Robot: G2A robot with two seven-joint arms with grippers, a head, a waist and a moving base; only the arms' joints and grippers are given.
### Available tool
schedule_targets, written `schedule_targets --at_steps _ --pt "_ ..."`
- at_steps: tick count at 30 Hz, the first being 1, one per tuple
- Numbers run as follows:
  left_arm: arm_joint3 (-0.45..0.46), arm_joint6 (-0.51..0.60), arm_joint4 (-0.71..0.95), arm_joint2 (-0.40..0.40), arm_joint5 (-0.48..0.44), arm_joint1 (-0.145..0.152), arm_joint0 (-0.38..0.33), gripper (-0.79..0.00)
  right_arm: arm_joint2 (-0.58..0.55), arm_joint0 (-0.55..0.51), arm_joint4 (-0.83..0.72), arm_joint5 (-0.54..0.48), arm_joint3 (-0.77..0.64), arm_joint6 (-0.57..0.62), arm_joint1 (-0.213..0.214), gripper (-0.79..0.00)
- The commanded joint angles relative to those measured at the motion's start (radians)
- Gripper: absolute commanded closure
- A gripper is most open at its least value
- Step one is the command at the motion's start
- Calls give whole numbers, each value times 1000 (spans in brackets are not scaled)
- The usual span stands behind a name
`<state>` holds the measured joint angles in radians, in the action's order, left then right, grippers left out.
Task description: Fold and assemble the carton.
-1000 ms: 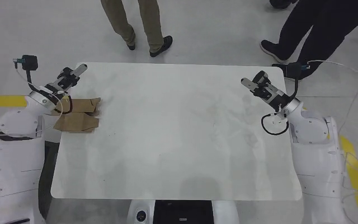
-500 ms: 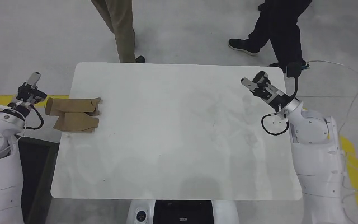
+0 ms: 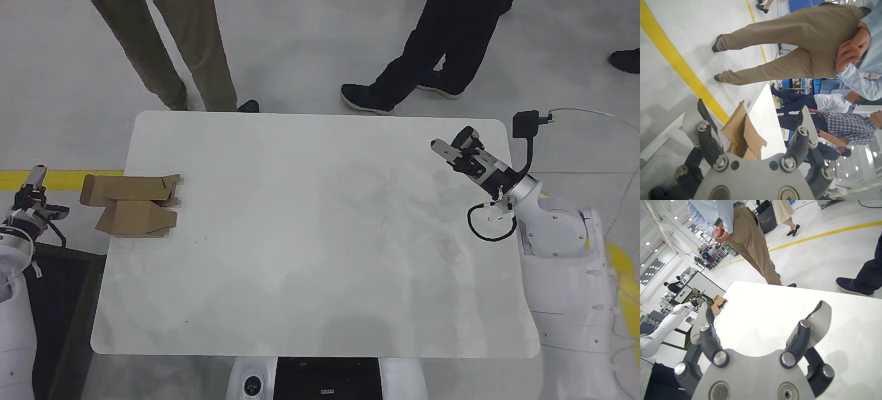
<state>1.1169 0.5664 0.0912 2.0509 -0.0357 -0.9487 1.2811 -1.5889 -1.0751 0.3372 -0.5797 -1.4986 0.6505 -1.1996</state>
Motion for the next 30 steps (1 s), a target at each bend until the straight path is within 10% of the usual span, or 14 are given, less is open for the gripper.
schedule_targets --at_steps 1,11,15,19,30 --pt "-29 6 2 -14 -1 -1 -9 -785 0 0 0 0 0 0 0 -785" --pt "-103 46 20 -95 3 -8 -47 -785 0 0 0 0 0 0 0 -785" --pt "-116 43 35 -118 5 -11 -67 -249 0 0 0 0 0 0 0 -785" --pt "-132 62 41 -135 7 -11 -82 -25 0 0 0 0 0 0 0 -785" --pt "-110 35 123 -138 4 -16 -104 0 0 0 0 0 0 0 0 -785"
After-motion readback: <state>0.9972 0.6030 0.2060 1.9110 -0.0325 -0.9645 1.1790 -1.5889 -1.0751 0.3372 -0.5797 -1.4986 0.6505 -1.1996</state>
